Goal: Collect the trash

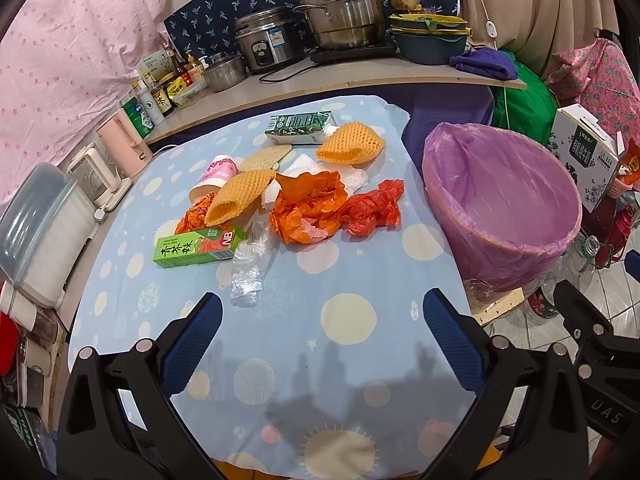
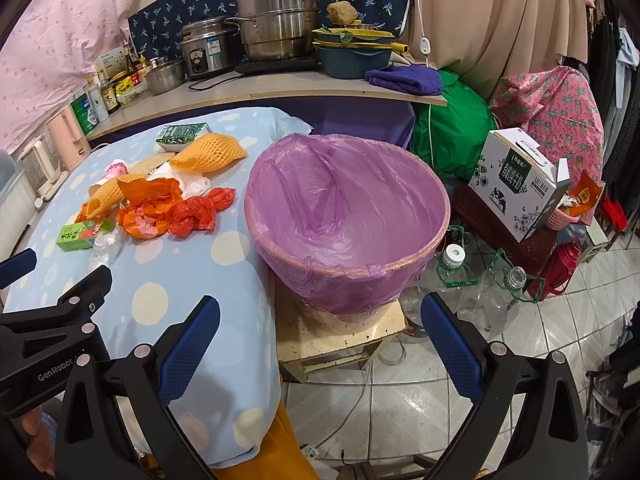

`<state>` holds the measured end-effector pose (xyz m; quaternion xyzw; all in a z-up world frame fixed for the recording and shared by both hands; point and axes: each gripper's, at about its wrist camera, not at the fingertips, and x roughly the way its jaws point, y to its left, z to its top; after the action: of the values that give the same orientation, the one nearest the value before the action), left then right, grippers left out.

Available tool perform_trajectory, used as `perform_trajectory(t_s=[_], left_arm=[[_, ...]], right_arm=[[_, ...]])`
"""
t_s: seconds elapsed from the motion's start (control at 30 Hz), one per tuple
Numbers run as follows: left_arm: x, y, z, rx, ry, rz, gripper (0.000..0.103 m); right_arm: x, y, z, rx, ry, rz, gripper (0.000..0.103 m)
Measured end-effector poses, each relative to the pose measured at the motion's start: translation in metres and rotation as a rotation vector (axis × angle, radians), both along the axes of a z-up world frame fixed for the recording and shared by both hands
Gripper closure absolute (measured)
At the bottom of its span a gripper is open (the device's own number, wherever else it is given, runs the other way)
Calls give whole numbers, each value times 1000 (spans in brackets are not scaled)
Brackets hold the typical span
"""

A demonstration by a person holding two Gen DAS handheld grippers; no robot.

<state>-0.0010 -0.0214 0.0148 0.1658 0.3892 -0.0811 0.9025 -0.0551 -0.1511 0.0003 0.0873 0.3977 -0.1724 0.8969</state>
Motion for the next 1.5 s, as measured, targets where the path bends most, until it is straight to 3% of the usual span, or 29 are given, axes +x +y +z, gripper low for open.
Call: perform_trajectory(t_s=[0.57, 0.97, 1.23, 1.5], left_arm=[[3, 1, -3, -8, 13, 11, 7], [40, 36, -5, -81, 66, 94, 7], [80, 79, -27, -124, 136, 187, 7], [120, 121, -68, -182, 235, 255, 7]], right_arm=[[2, 1, 0, 0, 0, 4, 7], [30, 9, -1, 16, 4, 34, 7], [75, 35, -15, 9, 38, 113, 7], [117, 55, -26, 15, 60, 160, 7]])
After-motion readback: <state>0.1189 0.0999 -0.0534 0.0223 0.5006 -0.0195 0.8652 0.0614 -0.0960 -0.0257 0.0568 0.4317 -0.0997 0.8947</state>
